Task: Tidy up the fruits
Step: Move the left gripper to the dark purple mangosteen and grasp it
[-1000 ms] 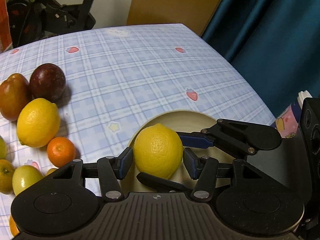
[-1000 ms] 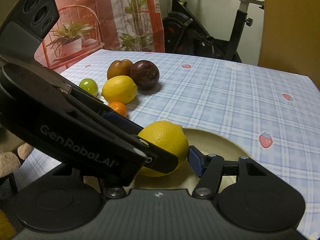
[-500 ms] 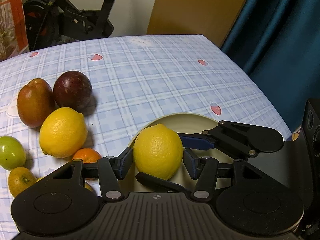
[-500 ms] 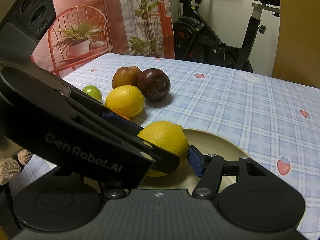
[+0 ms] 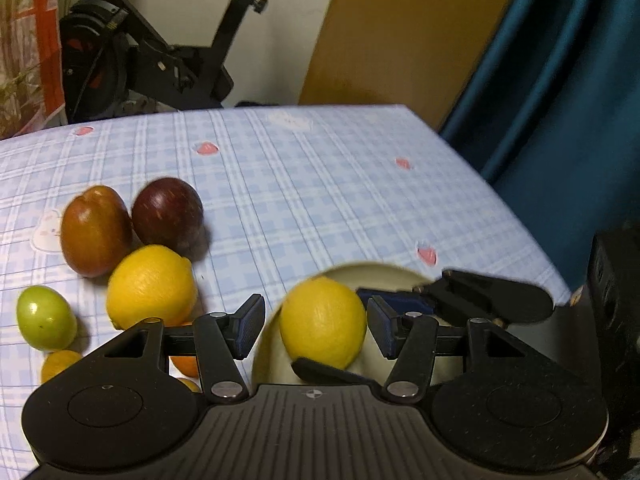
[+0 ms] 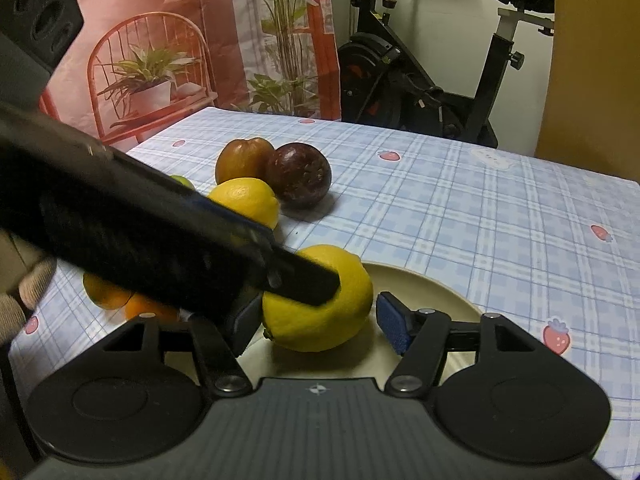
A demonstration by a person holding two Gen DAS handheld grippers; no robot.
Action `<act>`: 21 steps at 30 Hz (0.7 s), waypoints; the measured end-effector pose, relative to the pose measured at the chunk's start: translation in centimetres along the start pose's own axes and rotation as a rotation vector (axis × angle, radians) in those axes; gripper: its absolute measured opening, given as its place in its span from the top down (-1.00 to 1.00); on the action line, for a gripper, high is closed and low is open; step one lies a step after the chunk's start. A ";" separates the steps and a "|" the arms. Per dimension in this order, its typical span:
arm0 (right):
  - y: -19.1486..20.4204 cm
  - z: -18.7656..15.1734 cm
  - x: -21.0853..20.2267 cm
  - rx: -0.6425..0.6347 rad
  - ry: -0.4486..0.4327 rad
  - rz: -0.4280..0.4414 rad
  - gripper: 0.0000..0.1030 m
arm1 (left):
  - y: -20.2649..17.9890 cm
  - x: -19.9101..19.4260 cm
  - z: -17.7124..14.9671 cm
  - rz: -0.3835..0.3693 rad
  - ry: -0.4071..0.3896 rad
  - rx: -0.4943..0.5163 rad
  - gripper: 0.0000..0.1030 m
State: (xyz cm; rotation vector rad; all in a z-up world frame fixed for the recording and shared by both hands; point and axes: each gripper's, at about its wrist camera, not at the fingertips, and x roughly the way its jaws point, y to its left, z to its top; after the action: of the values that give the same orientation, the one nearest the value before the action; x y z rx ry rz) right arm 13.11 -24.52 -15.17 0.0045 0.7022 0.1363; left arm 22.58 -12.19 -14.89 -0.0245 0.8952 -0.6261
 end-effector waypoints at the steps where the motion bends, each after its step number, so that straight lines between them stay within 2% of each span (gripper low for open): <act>1: 0.0 0.0 -0.1 -0.001 -0.002 -0.002 -0.31 | 0.2 -0.4 0.1 -0.003 -0.013 -0.009 -0.15; 13: -0.8 1.3 -2.4 0.031 -0.031 0.001 -0.39 | 3.9 -4.6 1.9 0.021 -0.120 -0.038 -0.15; 21: -0.1 3.8 -2.0 -0.036 -0.053 0.014 -0.39 | 8.0 -7.0 4.1 0.134 -0.191 -0.067 -0.15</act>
State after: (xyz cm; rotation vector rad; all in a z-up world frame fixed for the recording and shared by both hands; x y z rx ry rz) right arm 14.07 -24.67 -10.96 -0.0216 0.6465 0.1613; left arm 26.36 -2.93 -9.38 -0.0823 0.7259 -0.4608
